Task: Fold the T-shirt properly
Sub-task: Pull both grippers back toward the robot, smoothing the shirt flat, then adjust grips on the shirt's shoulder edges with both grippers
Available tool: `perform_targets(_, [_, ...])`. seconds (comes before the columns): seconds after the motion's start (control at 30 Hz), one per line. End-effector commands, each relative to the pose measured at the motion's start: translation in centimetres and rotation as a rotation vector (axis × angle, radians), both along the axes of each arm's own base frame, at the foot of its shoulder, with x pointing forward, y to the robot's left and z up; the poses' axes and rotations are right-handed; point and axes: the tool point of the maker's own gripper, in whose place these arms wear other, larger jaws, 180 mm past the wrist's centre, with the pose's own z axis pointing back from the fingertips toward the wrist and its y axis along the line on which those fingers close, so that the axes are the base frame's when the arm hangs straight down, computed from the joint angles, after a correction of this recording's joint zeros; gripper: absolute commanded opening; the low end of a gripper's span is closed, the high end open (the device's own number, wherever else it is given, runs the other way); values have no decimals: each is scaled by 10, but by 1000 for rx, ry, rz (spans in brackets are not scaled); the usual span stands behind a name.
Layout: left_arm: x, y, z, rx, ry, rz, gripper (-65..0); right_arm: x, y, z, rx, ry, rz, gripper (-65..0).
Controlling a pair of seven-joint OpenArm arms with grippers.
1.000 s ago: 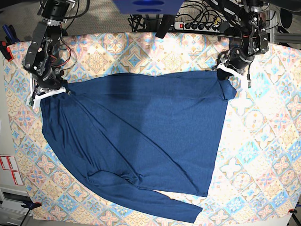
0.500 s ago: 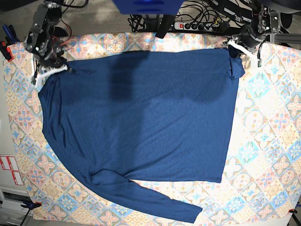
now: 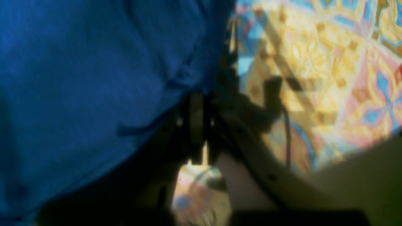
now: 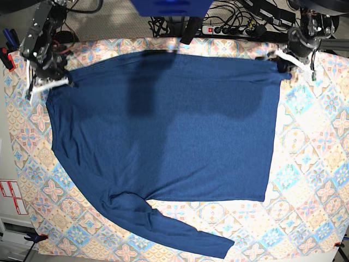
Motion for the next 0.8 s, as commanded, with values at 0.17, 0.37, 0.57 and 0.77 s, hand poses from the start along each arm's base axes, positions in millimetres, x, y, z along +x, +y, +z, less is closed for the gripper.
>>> perform_targets(0.17, [46,1,23,-15,-141,44,-650,51,-4,28,-23,-133,12,-650])
perform_targets(0.37, [83,4,33,-31,-217,70,-650,79,3,21,22,-148,11,-650])
perform_targets(0.57, [118,15,33,-52,-255,111,-650,98,4,12,62,-147,-9,-650])
perform_targets(0.77, [140,23,26,-78,-260,148,-650,107,6,-8,113,-111,-34,-650])
